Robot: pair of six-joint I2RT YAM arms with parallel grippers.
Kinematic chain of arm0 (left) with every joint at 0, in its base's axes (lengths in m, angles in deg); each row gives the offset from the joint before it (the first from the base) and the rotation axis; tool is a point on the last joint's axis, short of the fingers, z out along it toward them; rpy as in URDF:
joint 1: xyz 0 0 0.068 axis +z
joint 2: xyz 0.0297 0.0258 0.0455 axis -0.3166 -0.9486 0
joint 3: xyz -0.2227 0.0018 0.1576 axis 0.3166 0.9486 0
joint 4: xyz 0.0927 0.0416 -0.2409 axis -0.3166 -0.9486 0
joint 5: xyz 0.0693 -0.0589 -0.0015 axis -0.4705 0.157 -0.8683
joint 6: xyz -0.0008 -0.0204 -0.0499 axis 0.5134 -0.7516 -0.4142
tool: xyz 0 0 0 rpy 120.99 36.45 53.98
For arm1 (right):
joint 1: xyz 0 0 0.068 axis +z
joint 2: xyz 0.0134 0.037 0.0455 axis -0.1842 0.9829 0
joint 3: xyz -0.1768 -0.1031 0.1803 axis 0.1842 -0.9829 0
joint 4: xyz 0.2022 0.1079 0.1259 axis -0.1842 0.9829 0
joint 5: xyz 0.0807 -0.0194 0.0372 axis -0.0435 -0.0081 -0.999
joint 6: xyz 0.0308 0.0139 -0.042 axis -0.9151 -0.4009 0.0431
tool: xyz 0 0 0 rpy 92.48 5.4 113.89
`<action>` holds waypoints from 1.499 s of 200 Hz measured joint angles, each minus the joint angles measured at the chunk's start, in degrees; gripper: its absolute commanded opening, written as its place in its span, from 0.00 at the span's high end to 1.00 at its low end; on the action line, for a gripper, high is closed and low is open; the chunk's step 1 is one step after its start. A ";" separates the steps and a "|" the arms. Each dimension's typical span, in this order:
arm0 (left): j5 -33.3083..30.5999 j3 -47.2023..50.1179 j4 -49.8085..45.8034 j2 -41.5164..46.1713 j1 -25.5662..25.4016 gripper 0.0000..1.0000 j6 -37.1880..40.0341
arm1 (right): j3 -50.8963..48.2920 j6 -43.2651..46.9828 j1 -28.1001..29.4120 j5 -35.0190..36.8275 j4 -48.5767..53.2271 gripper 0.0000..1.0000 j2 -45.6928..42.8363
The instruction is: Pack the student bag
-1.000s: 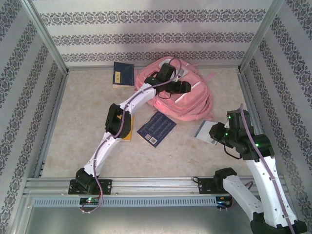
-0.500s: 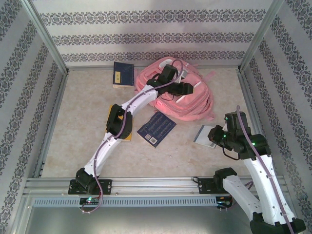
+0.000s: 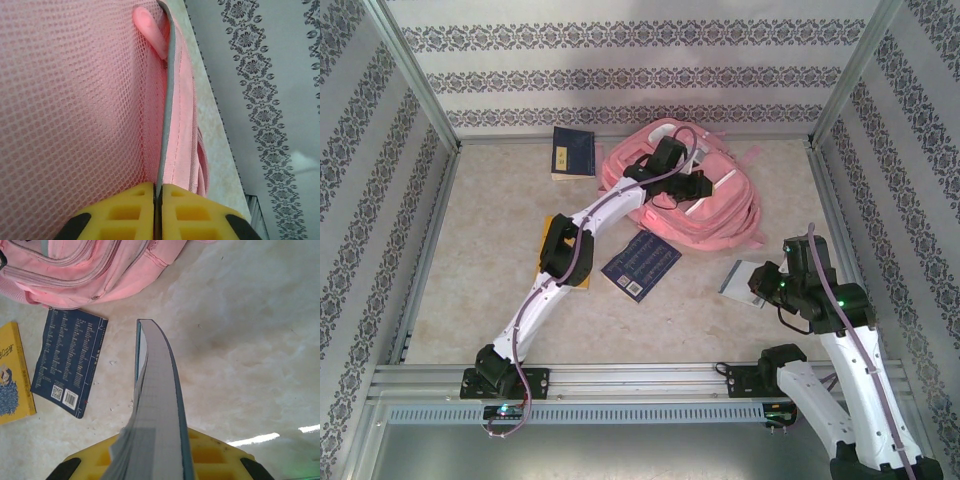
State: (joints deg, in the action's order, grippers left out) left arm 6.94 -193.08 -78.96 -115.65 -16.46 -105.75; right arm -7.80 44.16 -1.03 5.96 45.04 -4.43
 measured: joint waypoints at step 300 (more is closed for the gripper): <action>12.81 -5.05 9.16 8.22 15.96 1.00 -38.01 | 12.31 -22.03 -1.49 -18.10 -67.76 1.00 53.37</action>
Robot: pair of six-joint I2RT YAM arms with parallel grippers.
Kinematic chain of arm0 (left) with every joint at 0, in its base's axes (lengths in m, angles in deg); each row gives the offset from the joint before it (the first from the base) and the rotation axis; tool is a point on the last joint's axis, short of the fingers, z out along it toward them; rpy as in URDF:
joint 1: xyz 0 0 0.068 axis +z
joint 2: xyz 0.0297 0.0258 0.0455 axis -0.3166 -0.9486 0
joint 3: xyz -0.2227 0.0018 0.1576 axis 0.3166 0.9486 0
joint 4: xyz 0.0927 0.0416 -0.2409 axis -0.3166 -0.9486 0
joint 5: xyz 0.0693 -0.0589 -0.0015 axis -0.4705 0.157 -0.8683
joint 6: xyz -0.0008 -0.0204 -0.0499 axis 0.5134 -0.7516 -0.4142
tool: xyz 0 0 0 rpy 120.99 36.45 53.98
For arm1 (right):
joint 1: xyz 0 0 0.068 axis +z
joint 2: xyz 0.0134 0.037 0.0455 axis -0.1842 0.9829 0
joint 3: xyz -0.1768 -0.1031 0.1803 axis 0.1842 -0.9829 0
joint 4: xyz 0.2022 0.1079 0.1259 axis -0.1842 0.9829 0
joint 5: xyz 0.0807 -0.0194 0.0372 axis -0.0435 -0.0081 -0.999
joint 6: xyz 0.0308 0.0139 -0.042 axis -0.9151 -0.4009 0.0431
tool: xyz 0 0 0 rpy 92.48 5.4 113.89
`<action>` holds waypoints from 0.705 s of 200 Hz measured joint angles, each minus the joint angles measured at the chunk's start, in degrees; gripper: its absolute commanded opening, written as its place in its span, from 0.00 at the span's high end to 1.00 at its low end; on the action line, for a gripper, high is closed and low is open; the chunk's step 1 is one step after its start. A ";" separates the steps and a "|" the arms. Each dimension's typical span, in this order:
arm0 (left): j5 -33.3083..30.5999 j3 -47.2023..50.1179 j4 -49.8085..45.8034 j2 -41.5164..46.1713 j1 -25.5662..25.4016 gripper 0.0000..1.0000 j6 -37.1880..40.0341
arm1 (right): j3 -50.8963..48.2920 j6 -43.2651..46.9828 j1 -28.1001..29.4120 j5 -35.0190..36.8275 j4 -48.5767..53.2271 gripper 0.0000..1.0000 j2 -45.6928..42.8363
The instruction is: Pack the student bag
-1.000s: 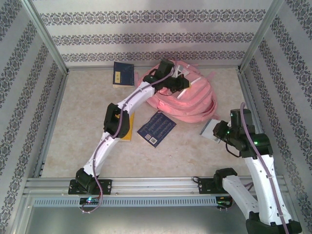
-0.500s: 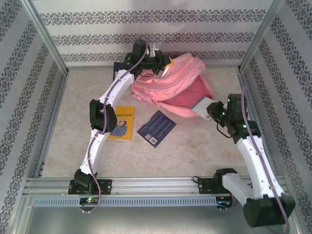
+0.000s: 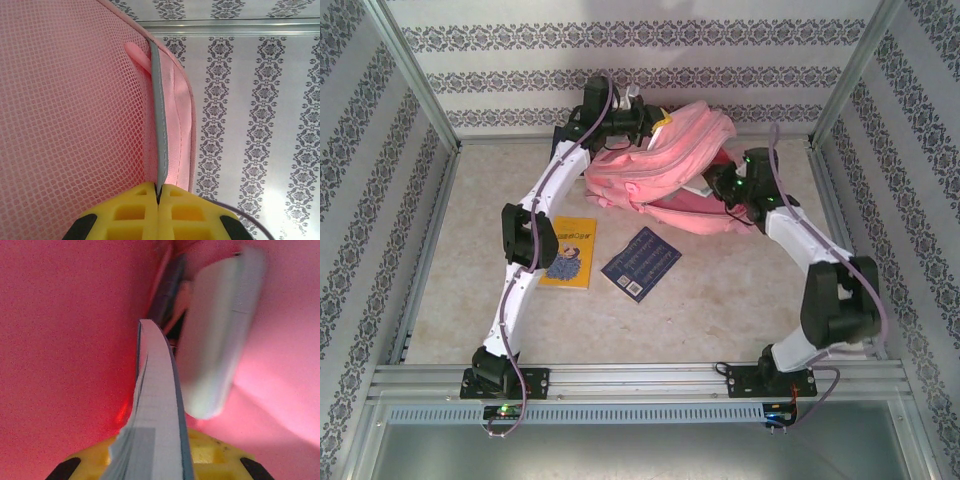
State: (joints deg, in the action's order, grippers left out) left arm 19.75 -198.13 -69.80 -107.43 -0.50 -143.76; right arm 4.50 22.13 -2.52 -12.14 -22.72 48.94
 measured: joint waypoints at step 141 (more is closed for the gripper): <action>1.20 -0.26 7.41 -0.96 3.61 1.00 -7.63 | 24.06 2.97 8.33 1.33 2.60 0.06 22.08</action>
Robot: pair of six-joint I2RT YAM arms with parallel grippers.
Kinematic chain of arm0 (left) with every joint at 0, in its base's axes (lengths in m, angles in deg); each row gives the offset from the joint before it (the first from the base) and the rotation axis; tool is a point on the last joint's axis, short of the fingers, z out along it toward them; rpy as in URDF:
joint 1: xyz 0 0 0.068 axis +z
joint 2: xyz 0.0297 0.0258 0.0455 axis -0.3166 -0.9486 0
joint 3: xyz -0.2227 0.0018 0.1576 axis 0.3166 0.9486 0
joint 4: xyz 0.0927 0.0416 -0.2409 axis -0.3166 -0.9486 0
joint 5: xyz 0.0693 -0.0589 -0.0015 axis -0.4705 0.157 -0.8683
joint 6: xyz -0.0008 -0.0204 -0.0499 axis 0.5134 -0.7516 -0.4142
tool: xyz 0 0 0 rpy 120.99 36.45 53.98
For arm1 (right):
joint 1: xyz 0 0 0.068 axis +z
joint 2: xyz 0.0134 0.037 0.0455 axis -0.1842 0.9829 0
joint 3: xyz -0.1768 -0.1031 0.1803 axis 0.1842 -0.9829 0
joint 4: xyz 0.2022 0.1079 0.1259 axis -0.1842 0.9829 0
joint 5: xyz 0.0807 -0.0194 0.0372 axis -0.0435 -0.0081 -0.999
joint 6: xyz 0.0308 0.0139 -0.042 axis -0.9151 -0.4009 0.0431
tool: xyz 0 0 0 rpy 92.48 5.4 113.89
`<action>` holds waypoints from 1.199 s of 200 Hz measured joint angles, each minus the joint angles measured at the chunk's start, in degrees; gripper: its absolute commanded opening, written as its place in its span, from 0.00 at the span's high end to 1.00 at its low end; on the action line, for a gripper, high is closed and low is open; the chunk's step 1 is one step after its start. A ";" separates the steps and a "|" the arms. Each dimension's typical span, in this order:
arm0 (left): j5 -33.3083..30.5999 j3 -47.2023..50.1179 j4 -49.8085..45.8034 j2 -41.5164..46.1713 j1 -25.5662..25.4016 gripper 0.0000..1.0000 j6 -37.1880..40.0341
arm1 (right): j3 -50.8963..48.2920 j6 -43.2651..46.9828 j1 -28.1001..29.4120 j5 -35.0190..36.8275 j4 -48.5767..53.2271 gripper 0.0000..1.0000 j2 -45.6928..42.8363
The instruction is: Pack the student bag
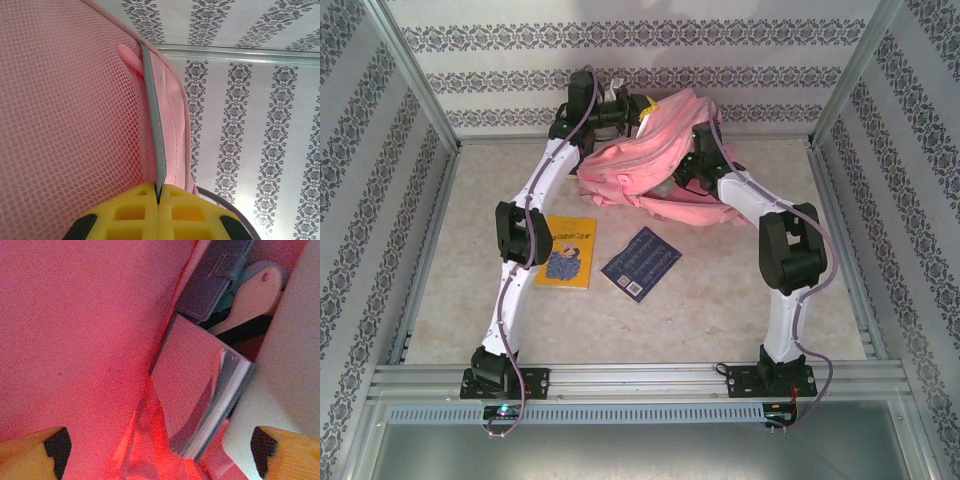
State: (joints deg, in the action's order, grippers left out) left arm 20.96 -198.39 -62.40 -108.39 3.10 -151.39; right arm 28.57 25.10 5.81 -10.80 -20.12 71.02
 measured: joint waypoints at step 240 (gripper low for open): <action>-24.44 29.99 -38.86 33.29 -12.66 0.35 45.03 | -31.08 21.05 9.97 16.90 40.22 0.26 -51.82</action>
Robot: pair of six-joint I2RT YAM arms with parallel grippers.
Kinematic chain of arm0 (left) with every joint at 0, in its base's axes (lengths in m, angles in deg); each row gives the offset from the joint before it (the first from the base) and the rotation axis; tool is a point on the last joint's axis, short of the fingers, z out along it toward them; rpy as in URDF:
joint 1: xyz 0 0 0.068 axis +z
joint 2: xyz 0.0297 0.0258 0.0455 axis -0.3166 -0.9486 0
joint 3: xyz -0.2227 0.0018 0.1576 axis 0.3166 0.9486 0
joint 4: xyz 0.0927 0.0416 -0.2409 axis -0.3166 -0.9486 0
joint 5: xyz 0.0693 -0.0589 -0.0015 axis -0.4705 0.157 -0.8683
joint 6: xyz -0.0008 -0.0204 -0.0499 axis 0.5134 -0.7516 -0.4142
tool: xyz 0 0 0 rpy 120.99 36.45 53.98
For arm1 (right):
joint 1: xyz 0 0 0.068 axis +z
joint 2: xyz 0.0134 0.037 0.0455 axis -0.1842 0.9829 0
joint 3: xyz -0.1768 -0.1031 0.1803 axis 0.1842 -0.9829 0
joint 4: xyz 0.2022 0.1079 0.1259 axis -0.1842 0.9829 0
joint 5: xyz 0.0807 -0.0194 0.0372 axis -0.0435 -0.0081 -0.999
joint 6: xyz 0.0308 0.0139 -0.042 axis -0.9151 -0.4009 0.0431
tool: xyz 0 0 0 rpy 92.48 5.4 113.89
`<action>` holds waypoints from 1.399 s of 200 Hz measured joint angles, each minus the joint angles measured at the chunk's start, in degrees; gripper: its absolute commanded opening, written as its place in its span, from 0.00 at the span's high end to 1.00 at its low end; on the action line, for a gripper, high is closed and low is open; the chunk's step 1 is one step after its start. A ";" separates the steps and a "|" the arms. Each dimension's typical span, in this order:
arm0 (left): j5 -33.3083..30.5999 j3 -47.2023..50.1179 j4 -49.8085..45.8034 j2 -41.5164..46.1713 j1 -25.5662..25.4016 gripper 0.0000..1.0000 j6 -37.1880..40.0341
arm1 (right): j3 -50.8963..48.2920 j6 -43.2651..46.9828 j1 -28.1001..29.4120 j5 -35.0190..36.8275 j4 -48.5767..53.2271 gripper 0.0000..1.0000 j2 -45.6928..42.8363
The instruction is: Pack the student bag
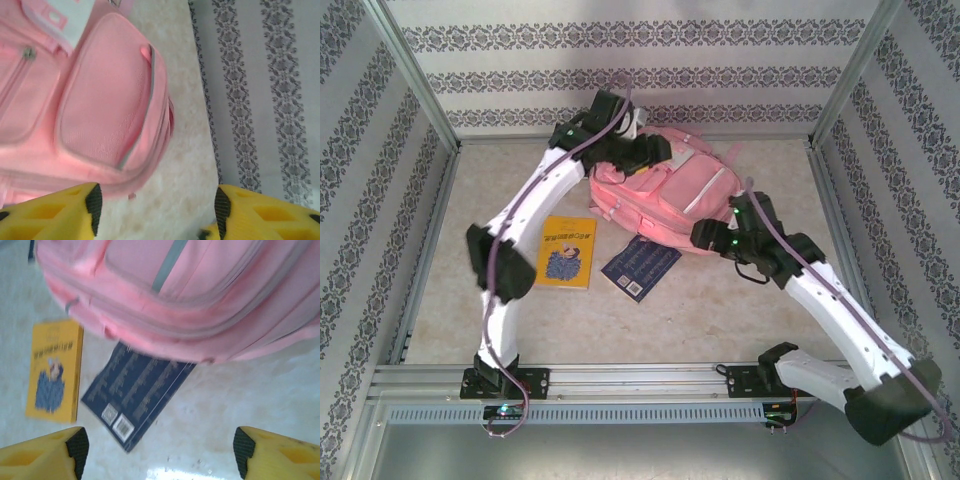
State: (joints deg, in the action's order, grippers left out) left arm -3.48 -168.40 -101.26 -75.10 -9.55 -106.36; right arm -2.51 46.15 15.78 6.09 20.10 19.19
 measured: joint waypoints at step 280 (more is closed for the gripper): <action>5.62 40.59 11.23 -4.59 2.29 0.54 16.68 | 1.33 -14.60 4.63 -16.61 -13.90 0.81 39.69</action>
State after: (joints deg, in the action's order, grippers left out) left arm 2.14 -127.82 -90.02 -79.69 -7.26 -89.68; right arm -1.18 31.55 20.41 -10.52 6.20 58.89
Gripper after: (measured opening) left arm 0.473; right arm 0.187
